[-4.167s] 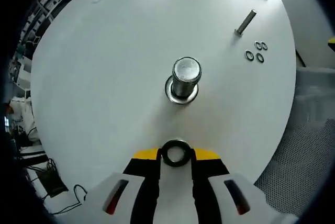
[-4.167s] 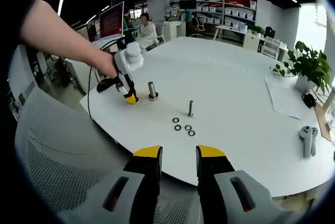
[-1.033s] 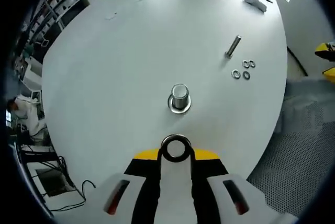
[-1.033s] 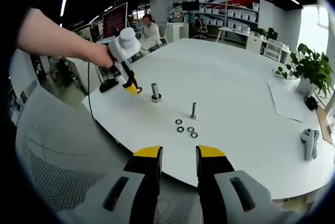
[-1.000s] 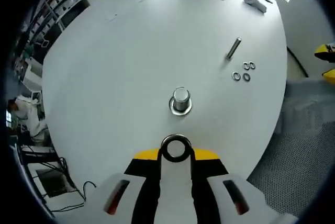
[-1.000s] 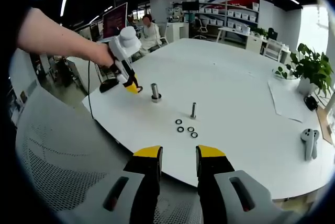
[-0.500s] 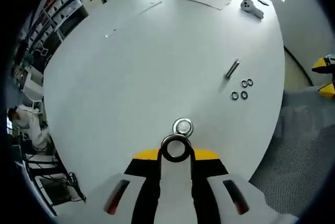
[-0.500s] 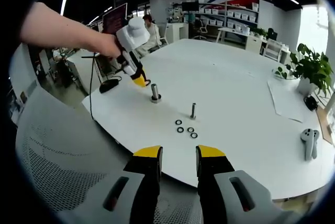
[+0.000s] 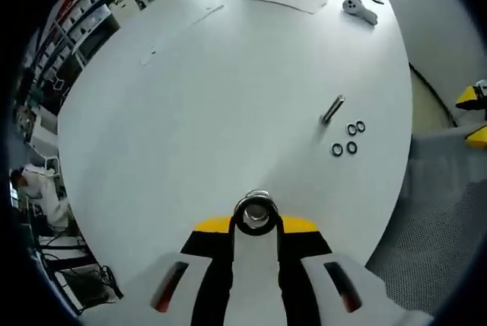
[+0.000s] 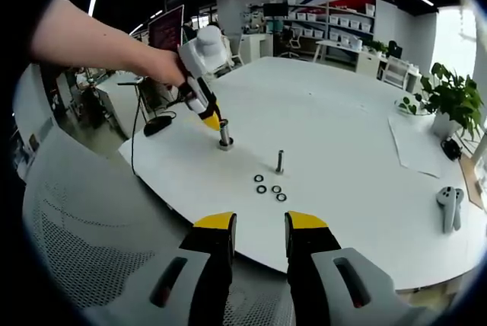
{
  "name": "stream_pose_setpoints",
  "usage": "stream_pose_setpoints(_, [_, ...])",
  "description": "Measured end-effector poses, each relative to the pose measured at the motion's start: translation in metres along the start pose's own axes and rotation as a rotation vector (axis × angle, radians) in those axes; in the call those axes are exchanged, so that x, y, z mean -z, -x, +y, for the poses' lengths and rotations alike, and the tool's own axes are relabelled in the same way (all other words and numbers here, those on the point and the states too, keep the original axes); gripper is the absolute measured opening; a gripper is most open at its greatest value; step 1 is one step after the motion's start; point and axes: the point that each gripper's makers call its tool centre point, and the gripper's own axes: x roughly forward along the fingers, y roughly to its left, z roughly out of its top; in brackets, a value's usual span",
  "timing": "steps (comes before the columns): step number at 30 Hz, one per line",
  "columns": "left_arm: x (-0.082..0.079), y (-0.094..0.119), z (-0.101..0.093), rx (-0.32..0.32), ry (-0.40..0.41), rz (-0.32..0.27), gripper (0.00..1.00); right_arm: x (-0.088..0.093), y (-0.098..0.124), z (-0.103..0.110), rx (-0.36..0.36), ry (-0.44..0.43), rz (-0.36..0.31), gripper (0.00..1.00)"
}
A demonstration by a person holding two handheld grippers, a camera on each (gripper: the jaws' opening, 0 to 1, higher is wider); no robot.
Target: Place the washer onto the threaded stud by aligning its center hole with the stud, sliding it down to the base, and recovering from edge contact or off-axis alignment until the washer reaches the visible bottom stop.
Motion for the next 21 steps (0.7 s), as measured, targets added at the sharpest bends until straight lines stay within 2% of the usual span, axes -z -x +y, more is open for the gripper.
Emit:
stream_pose_setpoints(9, [-0.004,-0.010,-0.003,0.002,-0.032,0.033,0.19,0.000,-0.002,-0.001,0.003,-0.003,-0.001,0.28])
stream_pose_setpoints(15, [0.004,-0.019,-0.003,0.002,-0.037,0.057,0.19,0.001,-0.002,-0.001,0.005,-0.004,0.000,0.28])
stream_pose_setpoints(21, [0.009,-0.039,0.000,-0.001,-0.037,0.067,0.19,0.001,-0.002,-0.002,0.010,-0.006,0.002,0.28])
